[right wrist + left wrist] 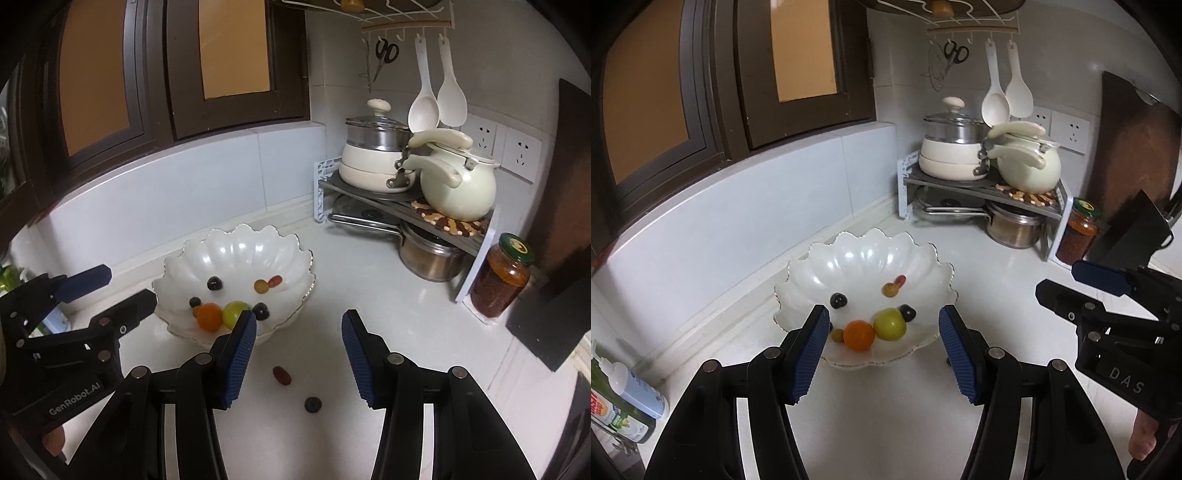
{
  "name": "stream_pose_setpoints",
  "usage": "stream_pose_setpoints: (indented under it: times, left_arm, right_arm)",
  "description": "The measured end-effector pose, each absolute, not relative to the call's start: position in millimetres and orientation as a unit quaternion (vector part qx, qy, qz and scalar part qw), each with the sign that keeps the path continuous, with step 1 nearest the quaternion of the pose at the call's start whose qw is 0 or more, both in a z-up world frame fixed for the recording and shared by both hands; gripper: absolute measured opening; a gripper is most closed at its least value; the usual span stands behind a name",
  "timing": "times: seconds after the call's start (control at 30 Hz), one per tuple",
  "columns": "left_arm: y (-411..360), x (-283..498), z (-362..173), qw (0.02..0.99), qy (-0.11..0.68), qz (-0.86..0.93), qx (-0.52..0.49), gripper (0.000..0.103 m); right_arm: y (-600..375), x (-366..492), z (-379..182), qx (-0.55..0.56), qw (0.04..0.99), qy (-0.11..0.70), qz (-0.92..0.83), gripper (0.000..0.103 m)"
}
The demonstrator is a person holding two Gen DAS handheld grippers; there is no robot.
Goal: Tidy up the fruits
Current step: 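Withdraw both open tools from the bowl toward the remaining date and blueberry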
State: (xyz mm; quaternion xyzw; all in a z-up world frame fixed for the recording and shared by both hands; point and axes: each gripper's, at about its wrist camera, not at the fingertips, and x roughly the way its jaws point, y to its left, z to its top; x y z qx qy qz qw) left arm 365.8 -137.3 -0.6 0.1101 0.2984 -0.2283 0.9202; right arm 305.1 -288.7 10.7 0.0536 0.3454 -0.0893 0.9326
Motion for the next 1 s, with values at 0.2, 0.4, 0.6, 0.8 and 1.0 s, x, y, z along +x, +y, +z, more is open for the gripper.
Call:
stream_pose_setpoints:
  times: [0.2, 0.4, 0.6, 0.8, 1.0]
  left_arm:
    - [-136, 355, -11, 0.915, 0.302, -0.237, 0.124, 0.061]
    - [-137, 348, -23, 0.909, 0.311, -0.245, 0.134, 0.061]
    - [-139, 341, -35, 0.901, 0.320, -0.258, 0.142, 0.061]
    - [-139, 336, -46, 0.896, 0.320, -0.268, 0.149, 0.061]
    - [-141, 337, -59, 0.892, 0.325, -0.277, 0.151, 0.061]
  right_arm:
    - [-285, 293, 1, 0.061, 0.930, 0.349, -0.096, 0.050]
    - [-283, 282, -11, 0.058, 0.928, 0.354, -0.102, 0.050]
    - [-284, 273, -20, 0.063, 0.926, 0.357, -0.105, 0.050]
    - [-284, 268, -30, 0.065, 0.924, 0.362, -0.107, 0.050]
    - [-283, 267, -44, 0.068, 0.920, 0.371, -0.108, 0.050]
